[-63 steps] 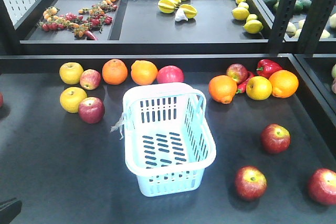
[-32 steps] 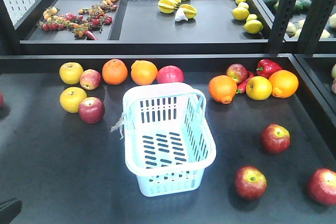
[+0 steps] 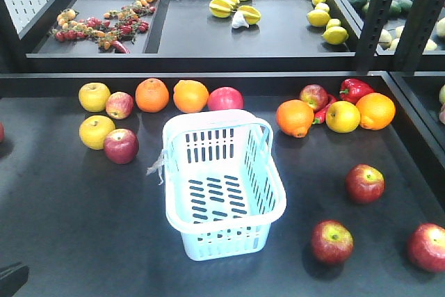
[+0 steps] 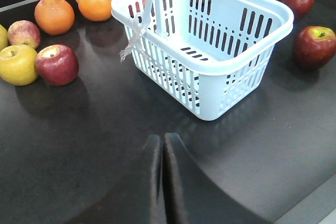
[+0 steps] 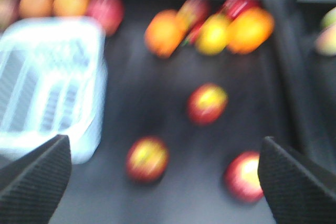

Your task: Pick three apples into basket with both arms

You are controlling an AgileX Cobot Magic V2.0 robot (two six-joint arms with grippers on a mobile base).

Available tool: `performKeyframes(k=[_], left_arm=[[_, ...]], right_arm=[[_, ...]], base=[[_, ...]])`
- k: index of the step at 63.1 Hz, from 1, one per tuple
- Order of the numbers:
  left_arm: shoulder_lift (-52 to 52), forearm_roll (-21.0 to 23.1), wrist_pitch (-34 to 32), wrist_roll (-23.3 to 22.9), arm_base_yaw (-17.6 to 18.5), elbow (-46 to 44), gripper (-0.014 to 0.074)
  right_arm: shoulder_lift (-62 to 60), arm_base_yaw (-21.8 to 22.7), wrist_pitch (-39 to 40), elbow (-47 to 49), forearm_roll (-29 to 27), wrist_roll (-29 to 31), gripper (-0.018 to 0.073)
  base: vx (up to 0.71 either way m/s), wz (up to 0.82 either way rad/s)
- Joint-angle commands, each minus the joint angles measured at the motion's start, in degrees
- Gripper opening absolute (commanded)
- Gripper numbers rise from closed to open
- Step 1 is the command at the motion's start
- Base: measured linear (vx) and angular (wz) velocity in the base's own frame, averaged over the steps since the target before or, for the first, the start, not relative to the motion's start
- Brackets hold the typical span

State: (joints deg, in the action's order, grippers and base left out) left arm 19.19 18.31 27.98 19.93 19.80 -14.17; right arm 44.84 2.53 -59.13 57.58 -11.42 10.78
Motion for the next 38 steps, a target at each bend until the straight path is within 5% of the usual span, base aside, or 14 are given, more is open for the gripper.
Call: performKeyframes(k=[1, 9, 20, 28, 38], left_arm=[[0.4, 1.0, -4.3, -0.7, 0.2, -1.6, -0.0008], [0.4, 1.0, -4.3, -0.7, 0.2, -1.6, -0.0008], [0.4, 1.0, -4.3, -0.7, 0.2, -1.6, -0.0008], [0.4, 1.0, -4.3, -0.7, 0.2, -1.6, -0.0008], [0.4, 1.0, -4.3, -0.7, 0.2, -1.6, -0.0008]], right_arm=[[7.0, 0.3, -5.2, 5.1, -9.7, 8.4, 0.0689], [16.1, 0.3, -10.2, 7.1, -18.3, 15.4, 0.0681], [26.6, -0.3, -9.3, 7.1, -18.8, 16.4, 0.0673], [32.9, -4.1, -6.0, 7.1, -15.1, 14.7, 0.0667], [39.1, -9.0, 1.4, 7.1, -6.0, 5.6, 0.0661]], base=[[0.00, 0.00], [0.00, 0.00], [0.00, 0.00], [0.00, 0.00], [0.00, 0.00]])
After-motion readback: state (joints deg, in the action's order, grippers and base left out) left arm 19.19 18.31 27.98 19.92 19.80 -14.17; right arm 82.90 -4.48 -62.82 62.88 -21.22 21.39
